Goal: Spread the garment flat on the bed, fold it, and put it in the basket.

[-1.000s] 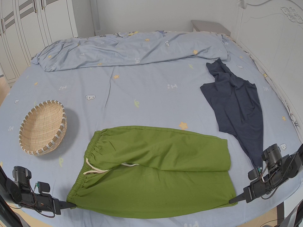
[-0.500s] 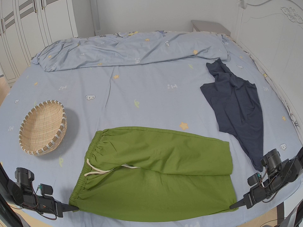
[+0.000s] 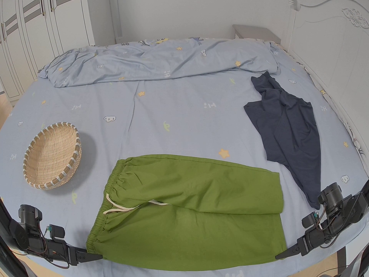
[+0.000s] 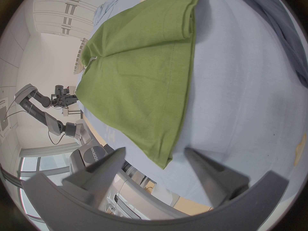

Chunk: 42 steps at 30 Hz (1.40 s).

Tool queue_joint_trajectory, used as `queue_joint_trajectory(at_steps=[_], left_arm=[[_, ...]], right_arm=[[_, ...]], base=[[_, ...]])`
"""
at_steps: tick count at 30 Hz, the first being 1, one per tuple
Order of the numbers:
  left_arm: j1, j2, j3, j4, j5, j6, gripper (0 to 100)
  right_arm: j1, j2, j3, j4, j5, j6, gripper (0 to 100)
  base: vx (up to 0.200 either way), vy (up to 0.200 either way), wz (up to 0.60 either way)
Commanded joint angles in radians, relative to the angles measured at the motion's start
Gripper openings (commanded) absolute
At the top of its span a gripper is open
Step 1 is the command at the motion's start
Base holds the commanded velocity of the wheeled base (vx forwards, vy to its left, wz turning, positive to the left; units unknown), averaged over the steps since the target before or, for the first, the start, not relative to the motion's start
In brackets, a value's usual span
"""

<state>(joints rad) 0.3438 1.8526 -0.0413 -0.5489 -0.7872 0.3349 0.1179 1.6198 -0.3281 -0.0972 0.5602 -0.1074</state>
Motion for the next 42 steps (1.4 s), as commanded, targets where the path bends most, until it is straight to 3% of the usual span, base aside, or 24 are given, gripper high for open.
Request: queue_joint_trajectory(at_steps=[1, 9, 13, 17, 19, 20, 21, 22, 23, 24, 27, 28, 29, 31, 32, 33, 34, 36, 37, 42], left_arm=[[0.004, -0.004, 0.0, 0.0, -0.001, 0.0, 100], [0.067, -0.158, 0.003, -0.002, -0.05, -0.008, 100], [0.07, -0.283, 0.003, 0.003, -0.064, -0.02, 100], [0.041, -0.454, -0.06, 0.006, -0.063, -0.163, 100], [0.038, -0.457, -0.065, 0.006, -0.063, -0.171, 100], [-0.023, -0.506, -0.178, 0.03, -0.052, -0.353, 100], [-0.026, -0.507, -0.186, 0.032, -0.052, -0.364, 100], [-0.062, -0.52, -0.292, 0.072, -0.046, -0.493, 100], [-0.071, -0.52, -0.319, 0.083, -0.046, -0.524, 100], [-0.095, -0.506, -0.425, 0.13, -0.046, -0.616, 100], [-0.137, -0.431, -0.6, 0.202, -0.035, -0.714, 100], [-0.137, -0.431, -0.6, 0.202, -0.035, -0.714, 100], [-0.175, -0.355, -0.712, 0.238, 0.036, -0.748, 100], [-0.236, -0.265, -0.81, 0.259, 0.195, -0.767, 100], [-0.236, -0.265, -0.81, 0.259, 0.195, -0.767, 100], [-0.302, -0.159, -0.91, 0.261, 0.425, -0.772, 100], [-0.327, -0.116, -0.945, 0.261, 0.505, -0.771, 100], [-0.335, -0.104, -0.956, 0.261, 0.525, -0.769, 100], [-0.376, -0.044, -1.016, 0.264, 0.557, -0.767, 100], [-0.407, 0.077, -1.134, 0.267, 0.48, -0.766, 100]], right_arm=[[0.002, -0.005, 0.0, -0.002, 0.007, 0.0, 100], [-0.01, -0.136, -0.014, -0.002, 0.003, 0.011, 100], [-0.012, -0.228, -0.058, 0.01, 0.0, 0.063, 100], [-0.023, -0.293, -0.184, 0.105, -0.008, 0.135, 100], [-0.026, -0.293, -0.19, 0.108, -0.008, 0.135, 100], [-0.057, -0.29, -0.284, 0.163, -0.014, 0.135, 100], [-0.057, -0.29, -0.289, 0.165, -0.014, 0.137, 100], [-0.067, -0.287, -0.347, 0.172, -0.023, 0.141, 100], [-0.07, -0.284, -0.361, 0.172, -0.028, 0.143, 100], [-0.07, -0.264, -0.405, 0.171, -0.045, 0.147, 100], [-0.055, -0.202, -0.491, 0.169, -0.069, 0.172, 100], [-0.055, -0.202, -0.491, 0.169, -0.069, 0.172, 100], [-0.037, -0.161, -0.54, 0.168, -0.074, 0.203, 100], [-0.021, -0.136, -0.571, 0.163, -0.088, 0.232, 100], [-0.021, -0.136, -0.571, 0.163, -0.088, 0.232, 100], [-0.02, -0.106, -0.592, 0.146, -0.098, 0.241, 100], [-0.02, -0.095, -0.6, 0.134, -0.102, 0.241, 100], [-0.02, -0.09, -0.602, 0.129, -0.102, 0.241, 100], [-0.024, -0.064, -0.625, 0.091, -0.1, 0.235, 100], [-0.032, 0.017, -0.69, 0.071, -0.1, 0.242, 100]], base=[[0.0, 0.0, 0.0], [0.0, 0.0, 0.0], [0.0, 0.0, 0.0], [0.0, 0.0, 0.0], [0.0, 0.0, 0.0], [0.0, 0.0, 0.0], [0.0, 0.0, 0.0], [0.0, 0.0, 0.0], [0.0, 0.0, 0.0], [0.0, 0.0, 0.0], [0.0, 0.0, 0.0], [0.0, 0.0, 0.0], [0.0, 0.0, 0.0], [0.0, 0.0, 0.0], [0.0, 0.0, 0.0], [0.0, 0.0, 0.0], [0.0, 0.0, 0.0], [0.0, 0.0, 0.0], [0.0, 0.0, 0.0], [0.0, 0.0, 0.0]])
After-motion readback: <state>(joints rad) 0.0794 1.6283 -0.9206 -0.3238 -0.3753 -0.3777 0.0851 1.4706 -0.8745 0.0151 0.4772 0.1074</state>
